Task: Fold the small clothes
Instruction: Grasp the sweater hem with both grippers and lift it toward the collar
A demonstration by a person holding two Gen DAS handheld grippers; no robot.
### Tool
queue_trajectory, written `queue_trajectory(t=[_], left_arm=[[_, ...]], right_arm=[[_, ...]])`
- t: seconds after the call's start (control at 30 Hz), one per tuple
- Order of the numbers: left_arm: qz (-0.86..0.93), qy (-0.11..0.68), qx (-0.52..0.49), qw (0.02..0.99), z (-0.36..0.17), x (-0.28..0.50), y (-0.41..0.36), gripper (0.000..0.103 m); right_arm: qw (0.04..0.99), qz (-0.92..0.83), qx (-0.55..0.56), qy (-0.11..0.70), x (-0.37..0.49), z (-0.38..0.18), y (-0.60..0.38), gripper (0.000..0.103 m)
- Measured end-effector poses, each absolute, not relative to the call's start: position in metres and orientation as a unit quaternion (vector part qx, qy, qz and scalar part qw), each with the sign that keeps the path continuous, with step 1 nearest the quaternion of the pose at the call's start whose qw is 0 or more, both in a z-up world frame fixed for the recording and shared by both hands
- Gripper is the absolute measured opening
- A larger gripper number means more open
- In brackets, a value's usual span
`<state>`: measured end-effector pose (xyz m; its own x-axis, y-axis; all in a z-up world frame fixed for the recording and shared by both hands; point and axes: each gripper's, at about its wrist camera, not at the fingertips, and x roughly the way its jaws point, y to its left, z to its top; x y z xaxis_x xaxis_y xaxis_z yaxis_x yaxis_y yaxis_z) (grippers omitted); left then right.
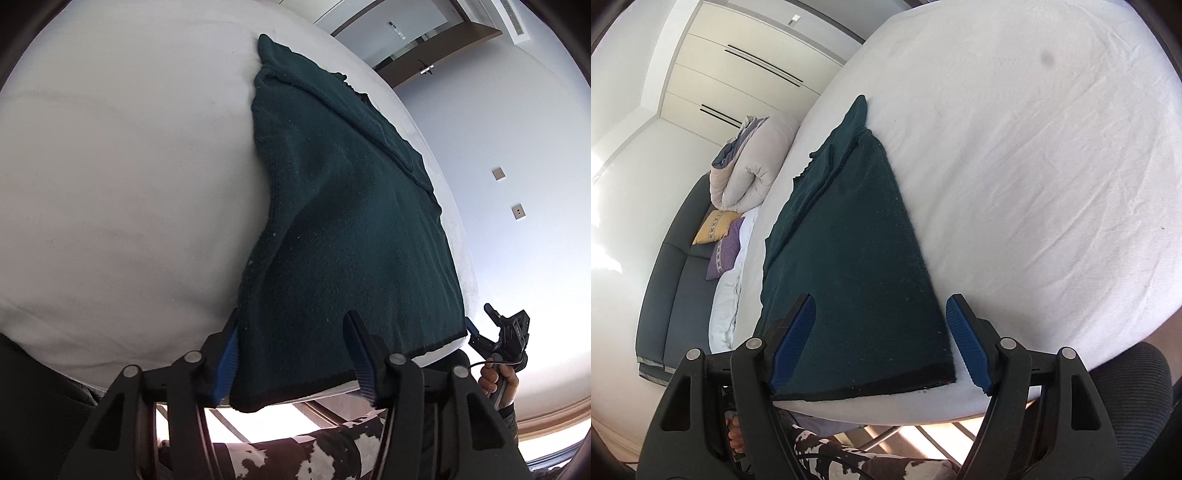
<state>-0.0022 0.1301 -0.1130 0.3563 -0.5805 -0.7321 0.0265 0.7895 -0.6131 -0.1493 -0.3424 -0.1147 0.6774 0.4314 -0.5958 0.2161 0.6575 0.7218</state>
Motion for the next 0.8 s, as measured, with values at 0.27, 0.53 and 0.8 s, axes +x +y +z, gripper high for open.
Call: queue_trajectory(t=[0.27, 0.53, 0.8], left_arm=[[-0.199, 0.545, -0.272, 0.768, -0.114, -0.001, 0.128, 0.061], [-0.188, 0.557, -0.253, 0.768, -0.117, -0.007, 0.127, 0.017], [-0.191, 0.555, -0.258, 0.768, -0.117, -0.009, 0.129, 0.012]], right_arm=[[0.81, 0.052, 0.404, 0.422, -0.157, -0.116, -0.361, 0.073], [0.793, 0.066, 0.375, 0.475, -0.144, -0.12, -0.344, 0.072], [0.775, 0.086, 0.375, 0.501, -0.136, -0.125, -0.33, 0.053]])
